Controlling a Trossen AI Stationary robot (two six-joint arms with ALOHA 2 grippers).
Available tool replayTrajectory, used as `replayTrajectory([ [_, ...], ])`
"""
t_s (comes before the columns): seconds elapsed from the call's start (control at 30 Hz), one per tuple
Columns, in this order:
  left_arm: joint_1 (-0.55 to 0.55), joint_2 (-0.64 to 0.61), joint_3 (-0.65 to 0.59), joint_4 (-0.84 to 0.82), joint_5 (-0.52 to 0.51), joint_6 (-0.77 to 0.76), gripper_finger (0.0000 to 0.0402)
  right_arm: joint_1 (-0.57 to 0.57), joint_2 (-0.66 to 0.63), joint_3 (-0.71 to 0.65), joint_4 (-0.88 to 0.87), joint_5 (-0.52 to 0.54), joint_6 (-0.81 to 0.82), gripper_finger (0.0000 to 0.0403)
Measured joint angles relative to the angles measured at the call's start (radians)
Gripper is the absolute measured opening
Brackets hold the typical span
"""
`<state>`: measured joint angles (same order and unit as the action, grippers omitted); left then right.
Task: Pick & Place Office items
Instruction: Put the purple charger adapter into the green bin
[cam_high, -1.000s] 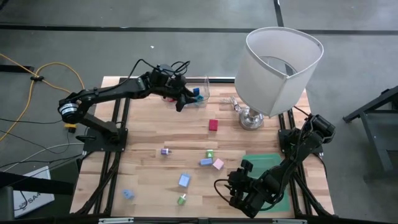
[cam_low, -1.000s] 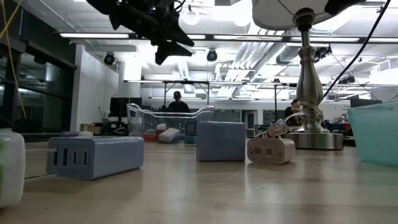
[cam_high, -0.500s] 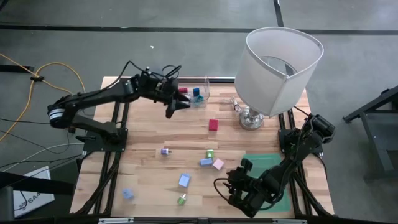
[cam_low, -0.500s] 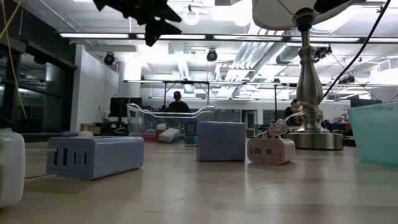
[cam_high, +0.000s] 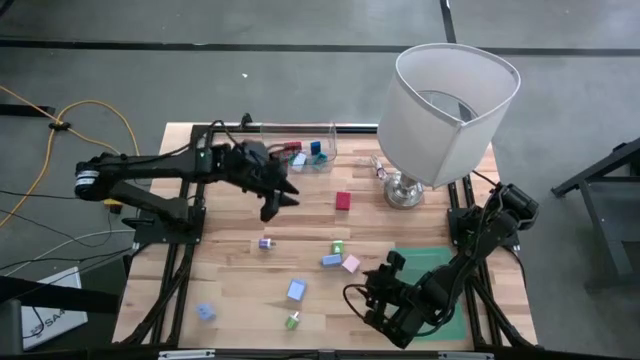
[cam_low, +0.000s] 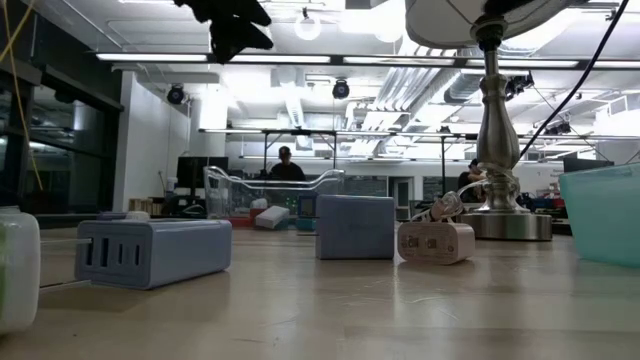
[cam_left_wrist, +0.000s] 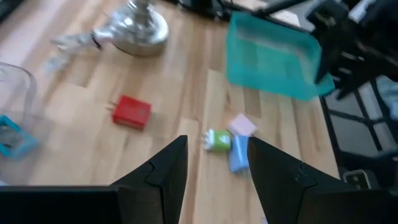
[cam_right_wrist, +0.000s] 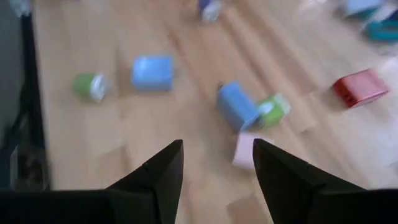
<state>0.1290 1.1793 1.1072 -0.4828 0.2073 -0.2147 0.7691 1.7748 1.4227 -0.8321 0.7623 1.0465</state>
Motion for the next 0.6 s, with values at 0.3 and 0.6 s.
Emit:
replayTrajectory([
  [0.3, -0.185, 0.0, 0.0, -0.011, -0.14, -0.013, 0.0161, -0.124, -0.001, 0.0, -0.033, -0.065, -0.055, 0.0181],
  [0.6, -0.309, 0.0, 0.0, -0.02, -0.267, -0.02, 0.0161, -0.105, -0.108, -0.017, -0.132, 0.018, -0.065, 0.0161],
])
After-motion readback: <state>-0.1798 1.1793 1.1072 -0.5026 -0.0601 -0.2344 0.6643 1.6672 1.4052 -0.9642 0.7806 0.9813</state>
